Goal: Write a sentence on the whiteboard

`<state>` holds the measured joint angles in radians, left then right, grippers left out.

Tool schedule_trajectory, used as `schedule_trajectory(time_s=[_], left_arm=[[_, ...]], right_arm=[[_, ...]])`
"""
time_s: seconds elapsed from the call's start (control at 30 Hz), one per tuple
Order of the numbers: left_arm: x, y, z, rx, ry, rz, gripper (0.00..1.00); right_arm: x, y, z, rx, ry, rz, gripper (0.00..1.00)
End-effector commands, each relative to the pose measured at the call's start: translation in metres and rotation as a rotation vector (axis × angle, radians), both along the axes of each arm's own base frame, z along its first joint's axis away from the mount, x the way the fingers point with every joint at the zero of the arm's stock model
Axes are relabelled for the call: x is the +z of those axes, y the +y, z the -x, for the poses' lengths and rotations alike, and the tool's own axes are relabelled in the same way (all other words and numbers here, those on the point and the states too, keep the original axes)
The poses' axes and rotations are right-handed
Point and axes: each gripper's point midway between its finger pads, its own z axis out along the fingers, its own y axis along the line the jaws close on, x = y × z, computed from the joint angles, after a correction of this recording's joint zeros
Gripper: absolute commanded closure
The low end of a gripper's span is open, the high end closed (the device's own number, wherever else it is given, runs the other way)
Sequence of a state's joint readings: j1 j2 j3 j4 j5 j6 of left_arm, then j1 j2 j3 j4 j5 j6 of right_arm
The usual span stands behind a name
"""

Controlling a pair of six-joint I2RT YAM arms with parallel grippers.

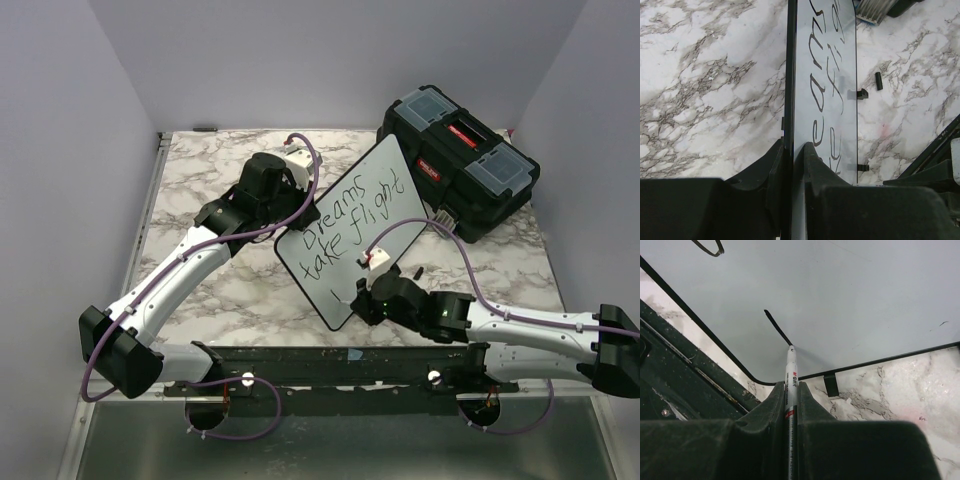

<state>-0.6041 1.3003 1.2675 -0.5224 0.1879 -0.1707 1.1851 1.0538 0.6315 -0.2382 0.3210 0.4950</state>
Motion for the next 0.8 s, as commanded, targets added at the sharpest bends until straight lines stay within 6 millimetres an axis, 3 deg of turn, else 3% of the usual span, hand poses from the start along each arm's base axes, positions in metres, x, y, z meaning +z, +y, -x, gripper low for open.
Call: schedule_trajectory(time_s=[0.0,0.47,0.77], left_arm=[[-0.068,0.031,0.021,0.000,0.141,-0.254,1.00],[-0.067,0.031,0.021,0.002,0.138,-0.254,1.00],[-0.068,0.031,0.021,0.002,0.140,-0.254,1.00]], right_arm=[[0.017,0.011,-0.008,-0.009,-0.032,-0.036,0.99],[0.045,0.027,-0.016,-0.005,-0.068,-0.096,0.99],[0.059,0.014,-0.036,-0.133,-0.136,-0.080,0.99]])
